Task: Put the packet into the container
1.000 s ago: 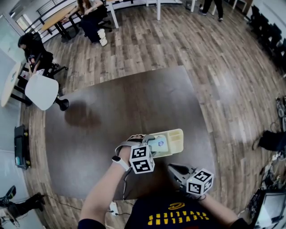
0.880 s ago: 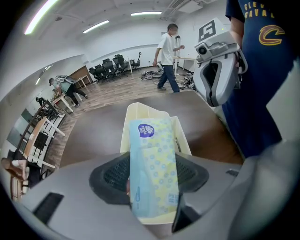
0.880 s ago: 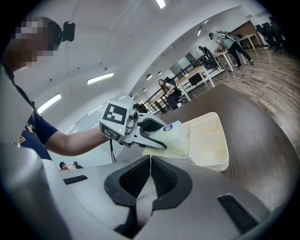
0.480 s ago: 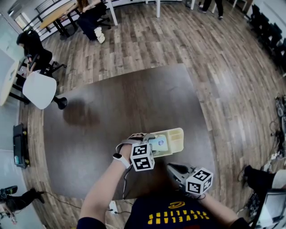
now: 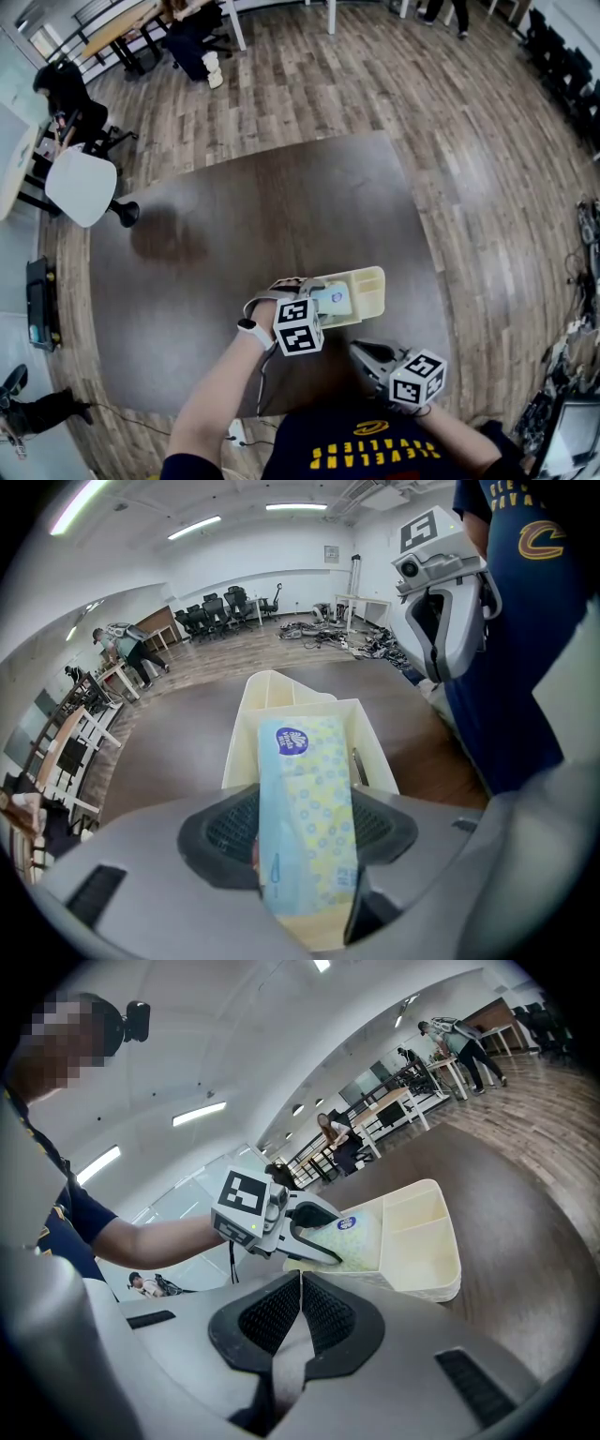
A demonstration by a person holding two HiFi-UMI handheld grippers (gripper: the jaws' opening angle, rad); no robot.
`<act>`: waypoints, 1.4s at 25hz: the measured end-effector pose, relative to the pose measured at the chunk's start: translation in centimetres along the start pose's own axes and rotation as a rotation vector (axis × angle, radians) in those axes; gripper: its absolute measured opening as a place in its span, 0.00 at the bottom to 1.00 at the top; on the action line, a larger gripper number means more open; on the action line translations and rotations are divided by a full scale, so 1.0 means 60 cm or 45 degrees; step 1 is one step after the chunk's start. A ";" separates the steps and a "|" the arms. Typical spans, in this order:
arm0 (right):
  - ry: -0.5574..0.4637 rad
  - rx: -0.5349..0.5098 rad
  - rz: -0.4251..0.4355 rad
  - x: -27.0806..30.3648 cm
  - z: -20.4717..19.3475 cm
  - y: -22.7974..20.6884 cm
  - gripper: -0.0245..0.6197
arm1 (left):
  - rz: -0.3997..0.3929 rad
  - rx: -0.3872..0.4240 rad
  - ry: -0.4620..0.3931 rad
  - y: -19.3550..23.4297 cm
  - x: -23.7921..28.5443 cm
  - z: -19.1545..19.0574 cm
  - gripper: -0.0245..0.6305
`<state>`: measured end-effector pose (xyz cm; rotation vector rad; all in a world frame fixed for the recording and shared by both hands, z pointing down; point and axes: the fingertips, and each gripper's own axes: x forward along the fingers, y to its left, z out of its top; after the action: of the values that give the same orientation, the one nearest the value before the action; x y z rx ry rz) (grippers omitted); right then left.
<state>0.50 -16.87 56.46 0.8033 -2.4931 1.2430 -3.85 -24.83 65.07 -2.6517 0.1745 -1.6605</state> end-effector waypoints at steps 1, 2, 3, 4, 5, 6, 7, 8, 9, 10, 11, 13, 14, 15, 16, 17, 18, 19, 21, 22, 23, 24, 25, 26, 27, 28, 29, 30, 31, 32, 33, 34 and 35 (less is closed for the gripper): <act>0.000 -0.001 0.001 0.000 0.000 -0.001 0.06 | -0.001 0.001 0.003 -0.001 0.002 -0.001 0.41; -0.001 -0.002 0.002 -0.001 0.000 -0.002 0.06 | -0.001 0.004 0.006 -0.002 0.004 -0.002 0.41; -0.001 -0.002 0.001 -0.002 0.000 -0.002 0.06 | 0.000 0.006 0.006 -0.003 0.006 -0.003 0.41; -0.002 -0.002 0.000 -0.003 -0.001 -0.002 0.06 | 0.001 0.006 0.005 -0.004 0.007 -0.003 0.41; -0.003 -0.001 -0.001 -0.003 -0.002 -0.002 0.06 | 0.003 0.005 0.005 -0.005 0.008 -0.004 0.41; -0.004 0.000 -0.003 -0.004 -0.002 -0.002 0.06 | 0.004 0.004 0.006 -0.006 0.008 -0.006 0.41; -0.004 0.002 -0.004 -0.004 -0.002 -0.002 0.06 | 0.003 0.002 0.007 -0.006 0.009 -0.007 0.41; -0.002 0.004 -0.003 -0.003 -0.002 -0.001 0.06 | 0.002 0.002 0.009 -0.006 0.009 -0.007 0.41; 0.000 0.006 -0.002 -0.003 -0.001 -0.001 0.06 | 0.000 0.003 0.010 -0.005 0.010 -0.007 0.41; 0.001 0.008 -0.001 -0.002 -0.001 -0.002 0.06 | -0.003 0.005 0.010 -0.004 0.012 -0.007 0.41; 0.000 0.010 -0.001 -0.002 0.000 -0.003 0.06 | -0.005 0.008 0.011 -0.003 0.013 -0.007 0.41; -0.004 0.015 0.001 -0.003 0.001 -0.004 0.06 | -0.003 0.010 0.006 -0.003 0.014 -0.006 0.41; -0.007 0.017 0.001 -0.004 0.000 -0.003 0.06 | 0.002 0.007 0.001 -0.003 0.015 -0.006 0.42; -0.010 0.019 0.000 -0.005 -0.001 -0.003 0.06 | 0.008 0.003 -0.006 -0.004 0.014 -0.006 0.43; -0.015 0.020 -0.002 -0.006 -0.002 -0.002 0.06 | 0.015 -0.001 -0.013 -0.005 0.013 -0.005 0.43; -0.020 0.022 -0.002 -0.007 -0.002 -0.002 0.06 | 0.023 -0.005 -0.018 -0.005 0.011 -0.005 0.43; -0.024 0.025 -0.002 -0.008 -0.002 -0.001 0.06 | 0.031 -0.008 -0.022 -0.005 0.009 -0.005 0.44; -0.028 0.028 0.000 -0.008 -0.002 0.000 0.06 | 0.039 -0.012 -0.026 -0.004 0.007 -0.005 0.44; -0.031 0.033 0.004 -0.008 -0.002 0.001 0.06 | 0.056 -0.020 -0.032 -0.001 0.003 -0.006 0.44; -0.032 0.035 0.006 -0.007 -0.002 0.002 0.06 | 0.066 -0.026 -0.034 0.002 0.001 -0.006 0.44; -0.034 0.035 0.009 -0.006 -0.002 0.003 0.06 | 0.077 -0.032 -0.039 0.005 -0.002 -0.007 0.44; -0.035 0.034 0.011 -0.005 -0.002 0.004 0.06 | 0.082 -0.040 -0.045 0.007 -0.004 -0.007 0.44; -0.036 0.033 0.014 -0.005 -0.002 0.005 0.06 | 0.083 -0.049 -0.050 0.007 -0.007 -0.006 0.44; -0.038 0.032 0.016 -0.006 -0.002 0.006 0.06 | 0.082 -0.057 -0.054 0.007 -0.010 -0.006 0.44; -0.040 0.032 0.017 -0.007 -0.002 0.006 0.06 | 0.084 -0.062 -0.056 0.006 -0.013 -0.007 0.44; -0.041 0.032 0.017 -0.007 -0.002 0.006 0.06 | 0.087 -0.064 -0.056 0.006 -0.017 -0.007 0.44; -0.043 0.033 0.016 -0.008 -0.002 0.006 0.06 | 0.092 -0.067 -0.058 0.005 -0.021 -0.008 0.44; -0.045 0.032 0.016 -0.009 -0.002 0.007 0.06 | 0.099 -0.073 -0.063 0.005 -0.025 -0.008 0.44; -0.046 0.032 0.014 -0.009 -0.001 0.007 0.06 | 0.108 -0.085 -0.072 0.005 -0.031 -0.008 0.44; -0.047 0.030 0.011 -0.009 -0.001 0.007 0.06 | 0.123 -0.108 -0.088 0.006 -0.038 -0.008 0.44; -0.049 0.029 0.008 -0.010 -0.001 0.007 0.06 | 0.145 -0.143 -0.114 0.009 -0.047 -0.007 0.44; -0.050 0.029 0.005 -0.010 0.000 0.006 0.06 | 0.173 -0.195 -0.154 0.012 -0.057 -0.003 0.44; -0.051 0.028 0.002 -0.011 0.001 0.004 0.06 | 0.200 -0.261 -0.209 0.015 -0.069 0.002 0.44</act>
<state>0.89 -16.54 55.99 0.8402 -2.5159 1.2692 -5.62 -25.35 61.24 -2.8171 0.5633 -1.4426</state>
